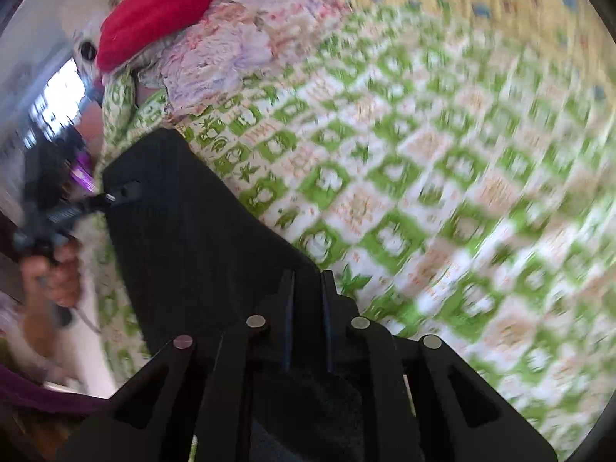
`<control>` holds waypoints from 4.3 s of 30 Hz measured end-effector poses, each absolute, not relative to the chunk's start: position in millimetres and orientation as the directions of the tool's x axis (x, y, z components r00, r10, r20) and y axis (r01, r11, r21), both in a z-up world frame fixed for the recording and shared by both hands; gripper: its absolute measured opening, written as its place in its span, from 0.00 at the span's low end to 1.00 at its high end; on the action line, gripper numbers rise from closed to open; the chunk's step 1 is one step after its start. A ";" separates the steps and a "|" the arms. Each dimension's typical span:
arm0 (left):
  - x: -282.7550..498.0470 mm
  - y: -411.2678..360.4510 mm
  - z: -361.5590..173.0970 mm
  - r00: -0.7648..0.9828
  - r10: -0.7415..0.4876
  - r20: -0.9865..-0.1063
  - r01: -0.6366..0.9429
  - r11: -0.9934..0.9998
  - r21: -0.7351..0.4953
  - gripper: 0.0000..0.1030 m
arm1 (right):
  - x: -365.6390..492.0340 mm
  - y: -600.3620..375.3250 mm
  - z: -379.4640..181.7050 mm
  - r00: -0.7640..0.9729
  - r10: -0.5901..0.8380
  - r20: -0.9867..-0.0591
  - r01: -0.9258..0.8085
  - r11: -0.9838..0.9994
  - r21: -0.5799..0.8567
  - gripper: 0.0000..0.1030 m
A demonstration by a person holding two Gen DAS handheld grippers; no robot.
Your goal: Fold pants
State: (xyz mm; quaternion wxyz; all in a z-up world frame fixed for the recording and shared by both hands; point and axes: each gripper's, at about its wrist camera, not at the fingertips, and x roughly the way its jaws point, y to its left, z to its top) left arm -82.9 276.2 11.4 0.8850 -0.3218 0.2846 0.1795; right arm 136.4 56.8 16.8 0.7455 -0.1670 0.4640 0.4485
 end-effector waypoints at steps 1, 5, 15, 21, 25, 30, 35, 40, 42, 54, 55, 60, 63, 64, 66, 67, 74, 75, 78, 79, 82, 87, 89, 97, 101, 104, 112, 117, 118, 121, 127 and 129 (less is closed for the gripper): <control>-89.5 274.6 17.8 0.786 0.138 -0.602 -0.492 0.728 -0.477 0.19 | 127.3 62.8 23.2 0.236 0.491 -0.839 -0.841 0.536 0.077 0.13; -104.5 271.4 31.4 0.807 0.145 -0.572 -0.469 0.746 -0.473 0.19 | 115.7 80.9 20.0 0.383 0.437 -0.814 -0.838 0.535 -0.107 0.12; -97.0 296.9 -26.4 0.717 0.149 -0.680 -0.541 0.735 -0.409 0.22 | 123.1 113.8 -28.7 0.441 0.350 -0.826 -0.797 0.576 -0.181 0.07; -113.4 294.0 -15.6 0.692 0.237 -0.682 -0.594 0.724 -0.351 0.41 | 122.0 89.0 1.4 0.442 0.426 -0.790 -0.772 0.629 -0.092 0.16; -128.0 291.6 5.5 0.687 0.309 -0.658 -0.627 0.711 -0.320 0.41 | 119.2 57.4 19.9 0.427 0.474 -0.770 -0.732 0.681 0.014 0.27; -133.7 281.0 30.0 0.714 0.313 -0.626 -0.600 0.734 -0.317 0.46 | 105.7 8.5 29.6 0.407 0.530 -0.744 -0.667 0.729 0.154 0.33; -112.6 257.2 40.5 0.738 0.262 -0.622 -0.542 0.780 -0.315 0.49 | 87.3 -30.8 30.9 0.419 0.539 -0.731 -0.601 0.768 0.221 0.33; -86.2 226.1 39.9 0.749 0.186 -0.636 -0.466 0.831 -0.305 0.51 | 73.3 -66.8 33.7 0.447 0.529 -0.721 -0.536 0.804 0.257 0.33; -76.1 213.7 38.6 0.751 0.152 -0.642 -0.433 0.848 -0.306 0.51 | 68.0 -79.6 34.5 0.459 0.525 -0.717 -0.516 0.814 0.266 0.33; -18.3 131.9 37.7 0.749 -0.012 -0.663 -0.236 0.929 -0.283 0.55 | 34.3 -160.0 34.0 0.536 0.477 -0.696 -0.356 0.876 0.325 0.40; -14.1 125.4 38.4 0.748 -0.021 -0.663 -0.221 0.934 -0.279 0.56 | 32.0 -165.0 34.0 0.542 0.475 -0.694 -0.347 0.878 0.330 0.40; 5.4 92.3 41.5 0.741 -0.078 -0.667 -0.138 0.954 -0.265 0.58 | 19.4 -188.0 33.6 0.567 0.454 -0.687 -0.297 0.891 0.344 0.40; 16.0 75.3 42.6 0.732 -0.109 -0.673 -0.093 0.962 -0.257 0.58 | 14.2 -201.5 32.1 0.578 0.442 -0.686 -0.264 0.897 0.355 0.40; 19.3 70.4 43.0 0.729 -0.118 -0.674 -0.079 0.964 -0.254 0.58 | 12.1 -206.6 31.8 0.584 0.435 -0.685 -0.250 0.900 0.358 0.40; 26.4 59.9 43.8 0.721 -0.139 -0.678 -0.046 0.968 -0.248 0.58 | 8.1 -216.7 32.0 0.596 0.424 -0.683 -0.226 0.904 0.364 0.40; 29.4 54.8 44.2 0.718 -0.148 -0.680 -0.032 0.969 -0.245 0.58 | 5.8 -222.5 32.4 0.603 0.416 -0.681 -0.211 0.906 0.367 0.40; 56.0 9.7 49.0 0.680 -0.234 -0.694 0.112 0.970 -0.217 0.60 | -6.8 -260.1 33.3 0.638 0.370 -0.676 -0.110 0.912 0.395 0.40; 60.3 2.0 49.7 0.672 -0.250 -0.697 0.136 0.967 -0.216 0.60 | -8.7 -265.8 33.1 0.642 0.362 -0.676 -0.093 0.912 0.400 0.40; 72.9 -17.7 51.1 0.647 -0.287 -0.707 0.191 0.958 -0.214 0.61 | -13.6 -283.9 30.4 0.653 0.337 -0.679 -0.034 0.908 0.418 0.41; 77.0 -23.8 51.1 0.639 -0.298 -0.709 0.206 0.955 -0.215 0.61 | -14.8 -290.6 28.7 0.655 0.330 -0.680 -0.011 0.904 0.428 0.41; 90.4 -41.9 51.7 0.614 -0.330 -0.717 0.254 0.943 -0.216 0.62 | -18.3 -307.9 24.3 0.662 0.318 -0.679 0.041 0.889 0.457 0.41; 111.8 -64.9 51.0 0.577 -0.355 -0.736 0.320 0.927 -0.196 0.63 | -18.2 -329.6 17.3 0.660 0.310 -0.684 0.110 0.861 0.496 0.41; 119.7 -73.5 49.8 0.561 -0.365 -0.743 0.343 0.919 -0.193 0.63 | -17.1 -336.8 13.1 0.659 0.318 -0.682 0.133 0.842 0.522 0.41; 158.1 -105.0 41.4 0.480 -0.409 -0.776 0.433 0.880 -0.195 0.64 | -3.1 -346.8 -4.5 0.665 0.381 -0.642 0.188 0.747 0.637 0.41; 177.6 -125.5 33.8 0.411 -0.434 -0.802 0.499 0.843 -0.201 0.64 | 2.8 -347.7 -6.4 0.682 0.387 -0.621 0.197 0.720 0.665 0.41; 192.1 -144.9 25.5 0.351 -0.453 -0.819 0.560 0.803 -0.203 0.64 | 5.0 -347.1 -8.4 0.695 0.392 -0.603 0.200 0.700 0.686 0.41; 230.1 -182.3 5.0 0.241 -0.474 -0.847 0.615 0.750 -0.244 0.64 | 0.1 -356.4 -15.9 0.714 0.387 -0.583 0.177 0.706 0.686 0.13; 242.4 -213.5 -4.4 0.146 -0.510 -0.848 0.670 0.681 -0.294 0.60 | -9.6 -359.6 -16.7 0.729 0.408 -0.550 0.138 0.699 0.702 0.13; 243.2 -219.8 -7.2 0.124 -0.512 -0.850 0.680 0.668 -0.303 0.58 | -10.4 -360.2 -17.3 0.728 0.412 -0.548 0.135 0.697 0.704 0.13; 244.8 -235.2 -16.1 0.054 -0.516 -0.855 0.709 0.623 -0.331 0.47 | -11.4 -359.8 -17.1 0.731 0.418 -0.540 0.122 0.698 0.706 0.13; 251.2 -246.6 -25.7 -0.017 -0.579 -0.815 0.699 0.576 -0.423 0.17 | -13.2 -356.8 -16.9 0.727 0.414 -0.547 0.110 0.717 0.688 0.13; 249.6 -243.5 -20.6 -0.002 -0.595 -0.804 0.699 0.574 -0.427 0.13 | -13.6 -355.7 -14.6 0.728 0.413 -0.547 0.106 0.721 0.685 0.13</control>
